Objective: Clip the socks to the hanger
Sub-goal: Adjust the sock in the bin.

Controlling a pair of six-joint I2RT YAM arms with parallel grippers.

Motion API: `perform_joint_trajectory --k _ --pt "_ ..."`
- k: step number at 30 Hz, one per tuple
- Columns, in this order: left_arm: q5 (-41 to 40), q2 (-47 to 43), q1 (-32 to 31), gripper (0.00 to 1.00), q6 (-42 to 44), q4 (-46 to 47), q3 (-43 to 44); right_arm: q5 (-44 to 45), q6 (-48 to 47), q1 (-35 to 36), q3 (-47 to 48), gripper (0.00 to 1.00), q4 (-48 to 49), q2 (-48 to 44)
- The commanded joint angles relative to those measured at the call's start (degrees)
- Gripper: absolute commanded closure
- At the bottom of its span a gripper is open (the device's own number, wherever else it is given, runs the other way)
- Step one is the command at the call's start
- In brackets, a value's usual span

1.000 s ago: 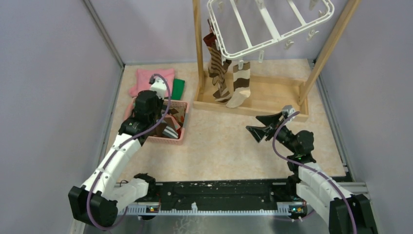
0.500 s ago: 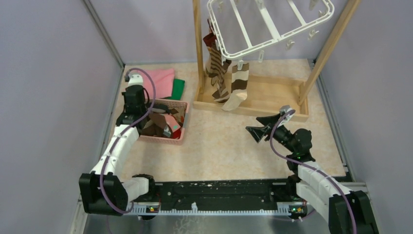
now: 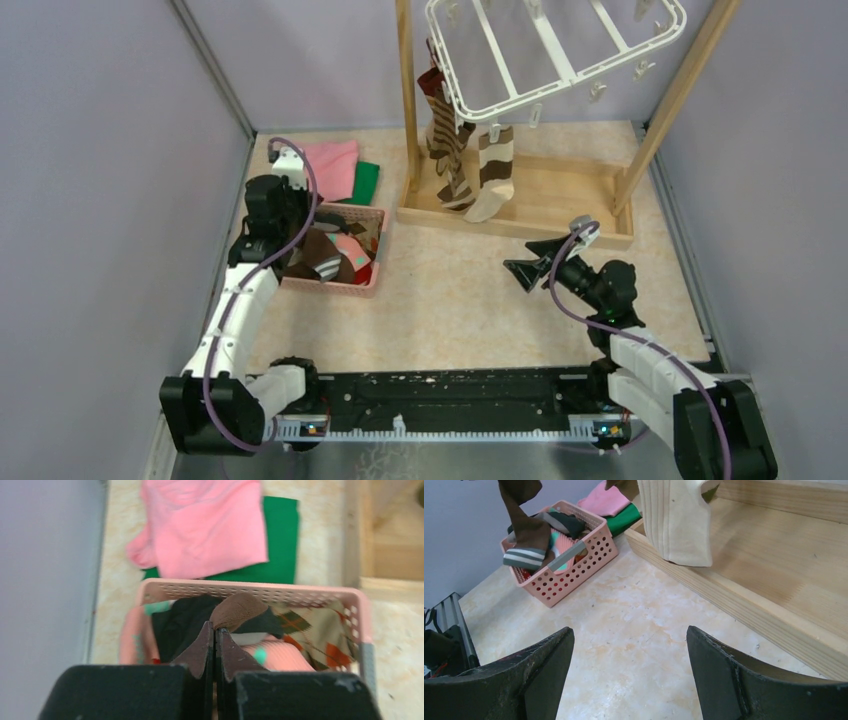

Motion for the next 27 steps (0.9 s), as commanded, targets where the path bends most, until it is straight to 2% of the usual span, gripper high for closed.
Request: perform_joint_trajectory --k 1,8,17,19,22,26,27 --pt "16.15 0.91 0.04 1.0 2.84 -4.89 3.05 0.26 -0.96 0.39 2.9 0.18 1.4 0.75" --pt "28.88 7.38 -0.19 1.0 3.6 -13.82 3.68 0.34 -1.13 0.38 2.73 0.18 1.18 1.03" --pt "19.67 15.28 -2.33 0.98 2.61 -17.19 2.94 0.34 -0.96 0.39 2.47 0.18 1.15 0.68" --pt "19.77 17.72 -2.65 0.81 1.92 -17.91 3.52 0.34 -0.95 0.38 2.47 0.18 1.16 0.51" --pt "21.39 20.91 -2.72 0.69 1.19 -21.84 6.98 0.34 -1.16 0.39 2.5 0.18 0.79 0.28" --pt "22.22 15.58 -2.72 0.34 0.85 -20.99 9.16 0.25 -1.26 0.4 2.51 0.18 0.59 0.24" --pt "22.37 13.33 -2.72 0.31 1.17 -19.98 9.34 0.35 -1.3 0.4 2.47 0.18 0.66 0.3"
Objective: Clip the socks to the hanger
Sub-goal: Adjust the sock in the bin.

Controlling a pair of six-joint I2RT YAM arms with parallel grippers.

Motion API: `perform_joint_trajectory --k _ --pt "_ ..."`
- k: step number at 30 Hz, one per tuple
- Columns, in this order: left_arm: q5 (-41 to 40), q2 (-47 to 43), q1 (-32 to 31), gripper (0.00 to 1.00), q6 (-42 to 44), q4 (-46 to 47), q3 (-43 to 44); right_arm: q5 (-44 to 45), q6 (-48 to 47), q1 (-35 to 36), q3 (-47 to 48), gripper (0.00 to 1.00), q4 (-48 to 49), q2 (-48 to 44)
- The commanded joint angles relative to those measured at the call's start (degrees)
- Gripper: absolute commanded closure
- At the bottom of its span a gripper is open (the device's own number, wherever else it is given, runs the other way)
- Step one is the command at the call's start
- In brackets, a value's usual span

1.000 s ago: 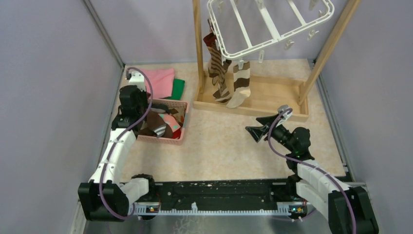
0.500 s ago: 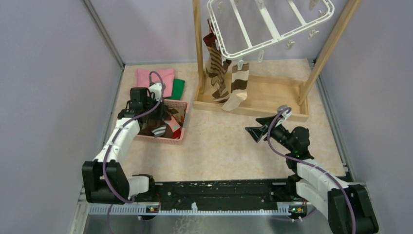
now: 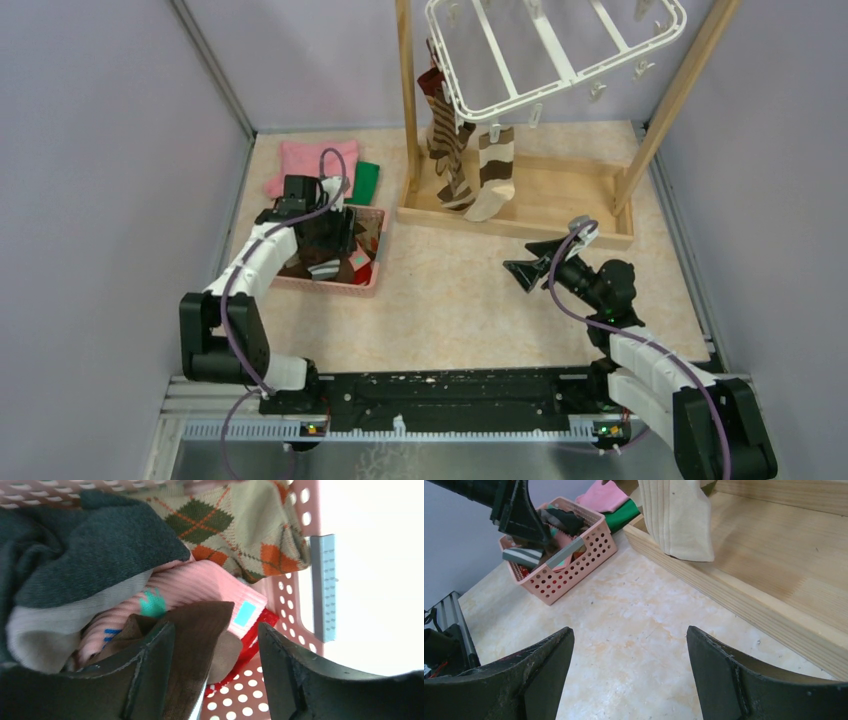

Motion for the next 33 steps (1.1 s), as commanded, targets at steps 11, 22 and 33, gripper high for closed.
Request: perform_joint_trajectory --k 11,22,33 --pt "-13.6 -13.88 -0.08 0.19 4.82 10.18 1.03 0.42 -1.01 0.39 2.29 0.18 1.5 -0.96" --pt "-26.33 1.06 0.36 0.17 11.15 10.1 3.88 0.95 -1.88 0.39 2.47 0.17 0.58 -2.16" --pt "-25.97 -8.24 0.37 0.94 7.78 8.34 6.65 1.04 -2.35 0.38 2.79 0.17 -0.46 -2.4"
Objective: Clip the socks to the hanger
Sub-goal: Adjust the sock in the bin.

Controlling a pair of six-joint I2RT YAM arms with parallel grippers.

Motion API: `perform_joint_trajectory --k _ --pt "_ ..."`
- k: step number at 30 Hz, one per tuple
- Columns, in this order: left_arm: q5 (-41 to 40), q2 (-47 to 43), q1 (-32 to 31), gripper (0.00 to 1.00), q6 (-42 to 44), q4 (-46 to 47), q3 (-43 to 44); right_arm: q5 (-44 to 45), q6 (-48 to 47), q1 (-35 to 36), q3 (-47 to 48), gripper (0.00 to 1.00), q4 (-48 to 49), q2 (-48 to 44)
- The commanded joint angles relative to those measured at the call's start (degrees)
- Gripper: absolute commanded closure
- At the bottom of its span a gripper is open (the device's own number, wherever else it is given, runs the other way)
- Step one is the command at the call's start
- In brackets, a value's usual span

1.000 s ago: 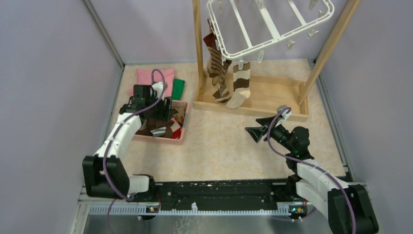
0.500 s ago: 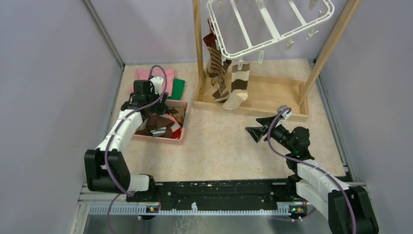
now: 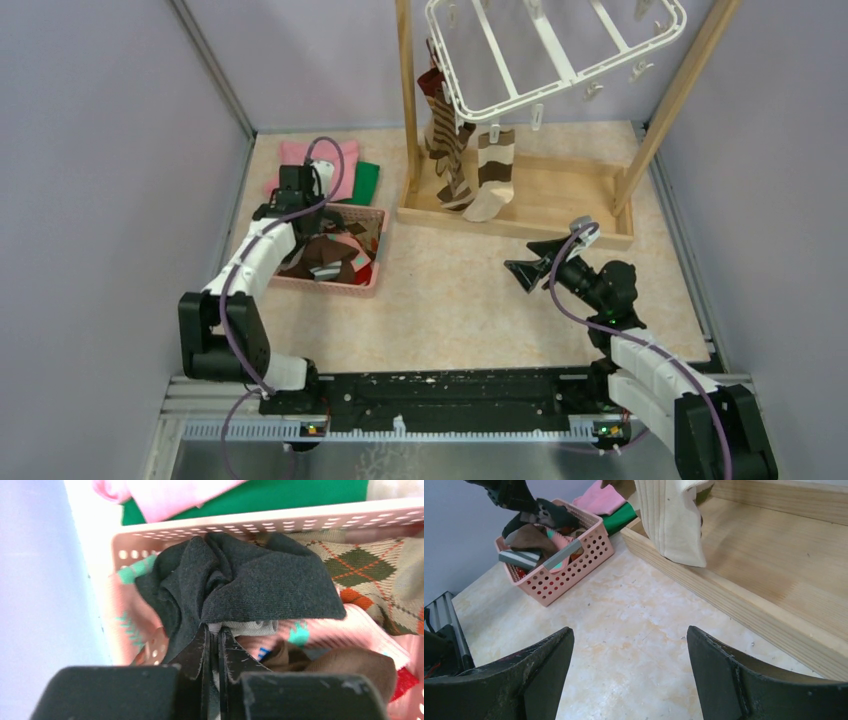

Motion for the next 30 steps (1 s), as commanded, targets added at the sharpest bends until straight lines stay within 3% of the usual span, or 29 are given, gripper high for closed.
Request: perform_joint_trajectory --k 1,6,12,26,28,30 --pt "0.23 -11.8 0.19 0.95 -1.22 2.22 3.0 0.36 -1.33 0.38 2.84 0.17 0.74 -0.63" --pt "1.17 -21.1 0.28 0.98 -0.61 4.26 1.54 0.19 -1.25 0.43 2.94 0.17 0.85 -0.28" --pt "1.4 -24.33 0.34 0.98 0.23 4.29 0.17 -0.07 -0.95 0.39 2.91 0.17 1.01 -0.35" --pt "-6.85 -16.94 0.36 0.98 -2.47 5.61 -5.24 0.16 -0.96 0.39 2.71 0.17 1.04 -0.29" --pt "-6.11 -14.78 0.36 0.93 -3.73 5.42 -5.79 0.26 -0.96 0.38 2.73 0.17 1.03 -0.15" --pt "-6.63 -12.79 0.36 0.78 -5.12 4.8 -5.42 0.27 -1.09 0.38 2.88 0.17 0.72 -0.02"
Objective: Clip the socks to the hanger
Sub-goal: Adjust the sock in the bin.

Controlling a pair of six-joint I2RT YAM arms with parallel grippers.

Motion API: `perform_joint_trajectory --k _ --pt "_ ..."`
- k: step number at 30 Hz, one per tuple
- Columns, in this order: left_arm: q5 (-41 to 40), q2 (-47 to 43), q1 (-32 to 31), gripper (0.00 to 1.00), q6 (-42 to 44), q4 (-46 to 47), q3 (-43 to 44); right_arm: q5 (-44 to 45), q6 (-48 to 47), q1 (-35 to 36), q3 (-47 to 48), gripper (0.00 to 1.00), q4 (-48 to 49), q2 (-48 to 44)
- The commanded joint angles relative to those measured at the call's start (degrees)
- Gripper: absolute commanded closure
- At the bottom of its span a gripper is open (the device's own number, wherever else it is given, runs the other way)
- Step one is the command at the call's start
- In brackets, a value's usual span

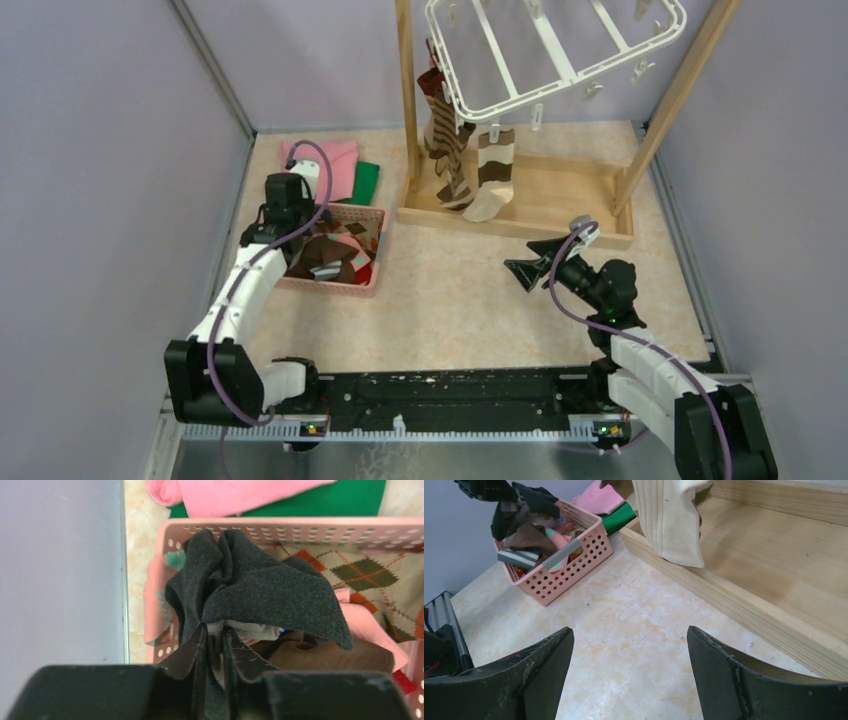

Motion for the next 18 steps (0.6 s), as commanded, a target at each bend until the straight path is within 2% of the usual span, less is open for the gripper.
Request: perform_joint_trajectory --k 1,4,7,10,11,13,15,18 --pt "-2.43 3.41 0.3 0.68 -3.83 0.54 0.48 0.3 -0.85 0.38 2.49 0.17 1.3 -0.01" --pt "0.14 2.15 0.3 0.35 -4.28 -2.28 3.51 0.3 -1.05 0.39 2.8 0.17 1.01 0.57" --pt "10.09 -1.9 0.3 0.19 -3.61 -3.11 5.83 0.3 -1.05 0.38 3.01 0.17 1.3 1.62" --pt "23.27 -3.78 0.3 0.12 -2.87 -3.86 6.65 0.22 -0.99 0.28 3.1 0.17 1.5 2.55" --pt "28.52 -2.9 0.23 0.12 -2.58 -5.31 7.3 0.06 -0.97 0.29 3.21 0.17 1.48 2.82" --pt "33.43 1.02 0.21 0.12 -0.46 -9.62 8.67 -0.2 -0.79 0.3 3.28 0.17 1.71 3.29" --pt "32.14 5.29 -0.28 0.12 1.18 -13.33 8.83 -0.23 -0.79 0.26 3.3 0.18 1.69 3.22" --pt "19.75 9.46 -5.86 0.08 3.56 -14.59 7.11 -0.23 -0.79 0.12 3.28 0.17 1.45 2.87"
